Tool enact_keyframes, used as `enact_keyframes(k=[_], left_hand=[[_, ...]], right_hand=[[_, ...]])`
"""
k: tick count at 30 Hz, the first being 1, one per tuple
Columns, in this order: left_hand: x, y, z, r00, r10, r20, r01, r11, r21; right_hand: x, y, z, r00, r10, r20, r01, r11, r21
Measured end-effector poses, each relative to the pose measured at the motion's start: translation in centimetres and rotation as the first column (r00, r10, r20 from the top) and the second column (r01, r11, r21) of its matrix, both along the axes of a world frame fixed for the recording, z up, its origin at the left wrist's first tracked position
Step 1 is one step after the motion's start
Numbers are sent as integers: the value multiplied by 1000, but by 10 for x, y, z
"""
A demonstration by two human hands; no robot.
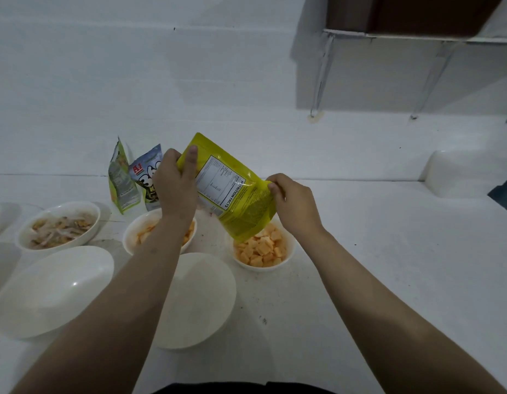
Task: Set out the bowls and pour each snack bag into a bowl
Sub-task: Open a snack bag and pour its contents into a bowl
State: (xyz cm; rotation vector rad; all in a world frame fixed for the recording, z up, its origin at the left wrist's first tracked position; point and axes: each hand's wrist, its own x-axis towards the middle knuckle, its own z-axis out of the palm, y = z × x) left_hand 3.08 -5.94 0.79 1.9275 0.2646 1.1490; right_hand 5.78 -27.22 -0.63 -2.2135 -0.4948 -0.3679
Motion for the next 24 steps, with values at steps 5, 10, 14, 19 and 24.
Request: enact_keyframes(k=[5, 10, 14, 19, 24], left_hand=[[-1, 0, 1, 1000, -18, 8, 18, 1000, -9], [-4, 3, -14, 999, -46, 26, 48, 998, -47], [-7, 4, -35, 1000, -12, -29, 9, 994, -111], [-12, -14, -44, 963, -257, -78, 167, 800, -576], [-5, -18, -52, 815, -575, -70, 323, 552, -768]], right_hand=[[4, 2, 2, 989, -18, -146, 52, 971, 232], [3, -3, -2, 984, -34, -174, 85, 951, 296], [5, -6, -5, 985, -35, -169, 86, 948, 306], [11, -13, -12, 978, -44, -202, 117, 924, 364], [8, -17, -19, 961, -3, -277, 134, 881, 454]])
